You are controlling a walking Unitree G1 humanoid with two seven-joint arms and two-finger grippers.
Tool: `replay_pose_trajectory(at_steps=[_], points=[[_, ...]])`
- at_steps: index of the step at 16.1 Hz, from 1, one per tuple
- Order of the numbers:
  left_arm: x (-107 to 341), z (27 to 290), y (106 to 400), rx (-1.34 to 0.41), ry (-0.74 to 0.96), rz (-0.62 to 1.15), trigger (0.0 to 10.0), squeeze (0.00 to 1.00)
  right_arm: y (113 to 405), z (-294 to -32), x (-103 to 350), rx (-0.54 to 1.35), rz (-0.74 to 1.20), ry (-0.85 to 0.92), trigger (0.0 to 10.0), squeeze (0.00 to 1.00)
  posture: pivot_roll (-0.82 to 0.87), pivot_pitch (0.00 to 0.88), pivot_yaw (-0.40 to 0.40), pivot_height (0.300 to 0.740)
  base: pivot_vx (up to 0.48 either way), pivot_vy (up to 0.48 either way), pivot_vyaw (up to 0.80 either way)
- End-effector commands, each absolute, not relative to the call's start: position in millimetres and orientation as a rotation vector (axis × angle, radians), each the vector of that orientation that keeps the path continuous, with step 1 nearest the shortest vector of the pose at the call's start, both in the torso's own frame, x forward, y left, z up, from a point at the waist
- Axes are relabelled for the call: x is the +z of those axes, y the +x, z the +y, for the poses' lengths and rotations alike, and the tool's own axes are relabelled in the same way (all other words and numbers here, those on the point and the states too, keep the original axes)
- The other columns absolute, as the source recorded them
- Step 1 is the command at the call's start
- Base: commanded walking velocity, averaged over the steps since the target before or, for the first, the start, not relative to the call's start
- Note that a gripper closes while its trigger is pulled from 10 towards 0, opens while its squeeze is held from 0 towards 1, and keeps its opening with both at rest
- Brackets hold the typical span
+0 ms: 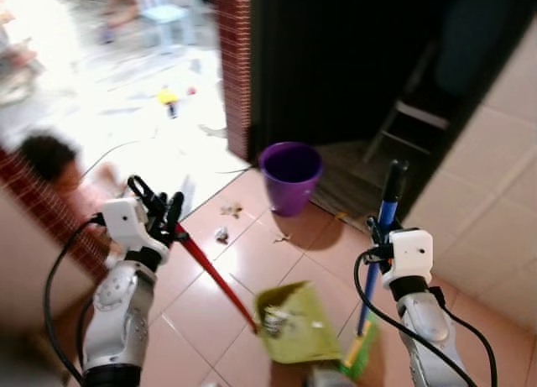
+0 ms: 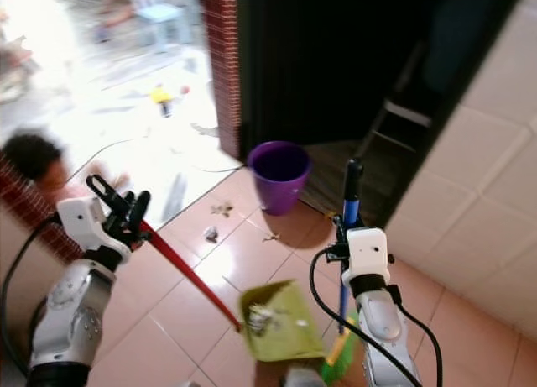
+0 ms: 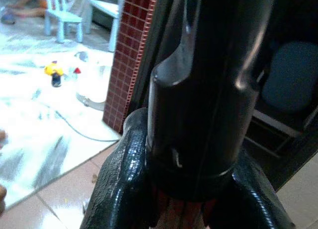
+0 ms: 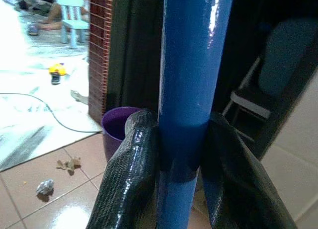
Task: Sweep floor
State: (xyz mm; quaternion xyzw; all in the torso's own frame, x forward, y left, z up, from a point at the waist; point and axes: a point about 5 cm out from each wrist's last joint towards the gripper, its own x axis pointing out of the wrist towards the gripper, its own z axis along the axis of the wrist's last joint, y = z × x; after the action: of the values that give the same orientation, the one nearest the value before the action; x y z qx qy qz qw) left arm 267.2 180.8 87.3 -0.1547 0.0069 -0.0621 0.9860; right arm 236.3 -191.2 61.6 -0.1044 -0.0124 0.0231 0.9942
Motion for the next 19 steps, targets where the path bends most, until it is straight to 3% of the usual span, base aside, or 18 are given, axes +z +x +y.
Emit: replay_pose_trajectory(at_steps=[1, 10, 19], points=[[104.6, 174.6, 273.4, -0.138, -0.336, -0.065, 10.0, 0.00, 239.3, -194.6, 71.0, 0.049, -0.065, -0.230, 10.0, 0.00, -0.12, 0.000, 0.041, 0.740, 0.375, 0.296, 0.00], [128.2, 181.1, 286.5, -0.007, -0.363, -0.148, 10.0, 0.00, 240.2, -192.0, 70.0, 0.074, -0.060, -0.230, 10.0, 0.00, -0.12, 0.000, 0.033, 0.740, 0.350, 0.324, 0.00], [115.5, 164.9, 281.2, 0.032, -0.304, -0.083, 10.0, 0.00, 244.7, -188.5, 70.0, 0.083, -0.063, -0.215, 10.0, 0.00, -0.11, 0.000, 0.022, 0.740, 0.000, 0.000, 0.00]])
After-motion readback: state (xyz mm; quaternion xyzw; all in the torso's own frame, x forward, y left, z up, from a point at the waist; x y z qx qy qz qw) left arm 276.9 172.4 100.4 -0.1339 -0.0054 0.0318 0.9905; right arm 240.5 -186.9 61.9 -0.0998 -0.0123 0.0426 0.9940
